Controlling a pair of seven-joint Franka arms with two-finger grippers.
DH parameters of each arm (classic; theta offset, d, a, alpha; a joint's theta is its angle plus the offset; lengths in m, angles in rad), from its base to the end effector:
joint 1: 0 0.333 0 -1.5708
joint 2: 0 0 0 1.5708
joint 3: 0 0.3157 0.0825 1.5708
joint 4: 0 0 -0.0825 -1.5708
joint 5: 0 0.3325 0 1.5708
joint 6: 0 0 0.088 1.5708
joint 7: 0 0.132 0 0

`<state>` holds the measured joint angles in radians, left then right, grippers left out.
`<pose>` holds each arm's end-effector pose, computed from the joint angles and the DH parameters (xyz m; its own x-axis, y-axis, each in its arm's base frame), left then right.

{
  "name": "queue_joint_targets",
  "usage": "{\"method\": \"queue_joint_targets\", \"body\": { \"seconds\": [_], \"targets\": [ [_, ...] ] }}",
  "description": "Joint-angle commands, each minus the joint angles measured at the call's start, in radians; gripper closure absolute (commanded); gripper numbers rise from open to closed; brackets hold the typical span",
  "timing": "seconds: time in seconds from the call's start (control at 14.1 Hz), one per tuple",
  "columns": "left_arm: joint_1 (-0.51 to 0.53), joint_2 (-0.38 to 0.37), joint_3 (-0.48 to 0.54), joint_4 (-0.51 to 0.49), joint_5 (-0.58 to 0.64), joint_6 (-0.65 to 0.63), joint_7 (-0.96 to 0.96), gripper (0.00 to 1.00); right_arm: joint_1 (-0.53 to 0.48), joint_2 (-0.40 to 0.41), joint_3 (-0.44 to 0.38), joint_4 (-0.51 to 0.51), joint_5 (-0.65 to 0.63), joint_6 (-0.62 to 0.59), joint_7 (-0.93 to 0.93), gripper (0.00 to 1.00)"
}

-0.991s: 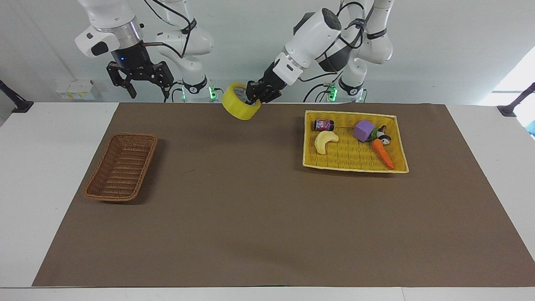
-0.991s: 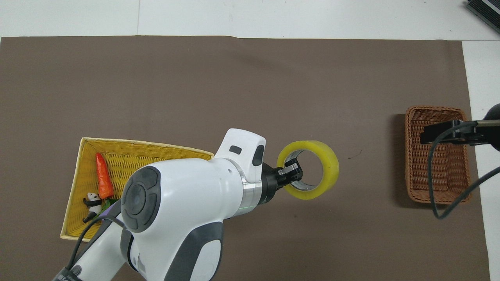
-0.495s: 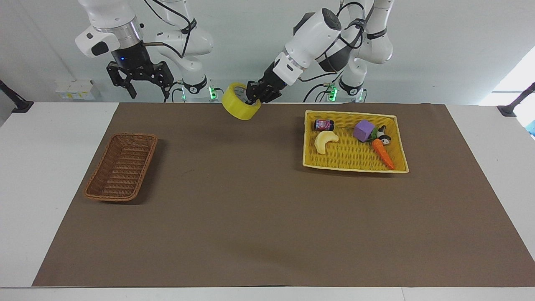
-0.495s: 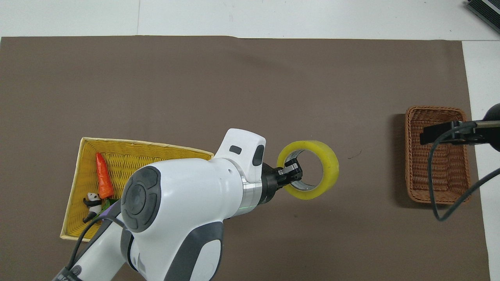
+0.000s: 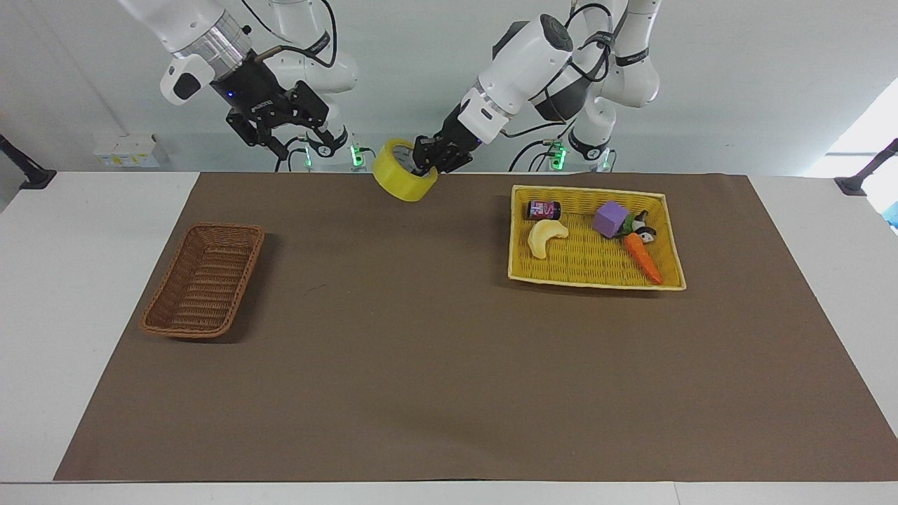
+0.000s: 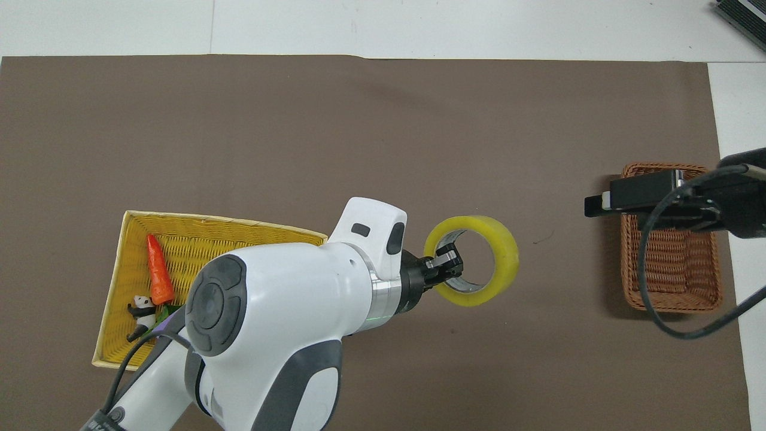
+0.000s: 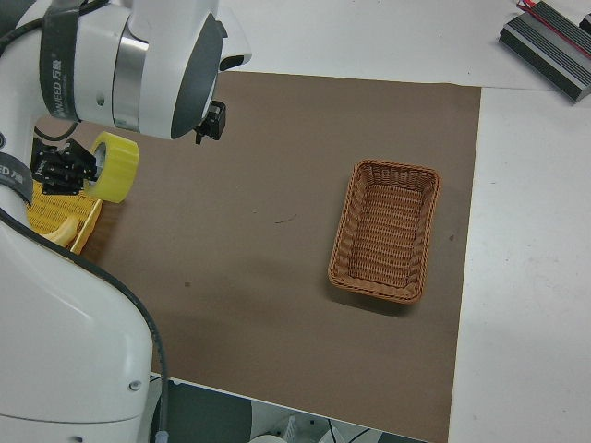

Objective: Move tape to another basket
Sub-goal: 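Hold the tape with the left gripper while the right gripper reaches it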

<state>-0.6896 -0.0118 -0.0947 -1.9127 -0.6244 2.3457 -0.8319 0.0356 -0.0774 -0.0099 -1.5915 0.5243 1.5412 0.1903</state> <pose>0.3815 -0.4081 0.5444 0.9291 0.3096 -0.2022 0.3675 -0.7124 0.5979 0.4738 0.0793 0.6439 0.9902 -0.1237 -0.0642 -0.1392 -0.8563 -0.4973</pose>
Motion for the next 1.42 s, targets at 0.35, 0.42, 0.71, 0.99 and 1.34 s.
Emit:
{"method": "queue_joint_targets", "body": {
  "seconds": [0.35,0.42,0.71,0.99,1.34],
  "targets": [
    [-0.011,-0.007,0.012,0.003,-0.015,-0.002,-0.003,1.0,0.04,0.01,0.015,-0.18,0.259,0.094,-0.271,0.0],
    [-0.013,-0.007,0.012,0.003,-0.015,-0.002,-0.004,1.0,0.041,0.013,0.016,-0.195,0.263,0.118,-0.284,0.0],
    [-0.013,-0.007,0.012,0.003,-0.015,-0.002,-0.004,1.0,0.067,0.01,0.016,-0.238,0.313,0.142,-0.29,0.0],
    [-0.013,-0.007,0.012,0.003,-0.015,-0.002,-0.007,1.0,0.079,-0.001,0.016,-0.263,0.315,0.128,-0.311,0.0],
    [-0.004,-0.008,0.013,0.017,-0.015,0.01,-0.009,1.0,0.081,0.001,0.015,-0.257,0.309,0.111,-0.29,1.0]
  ]
}}
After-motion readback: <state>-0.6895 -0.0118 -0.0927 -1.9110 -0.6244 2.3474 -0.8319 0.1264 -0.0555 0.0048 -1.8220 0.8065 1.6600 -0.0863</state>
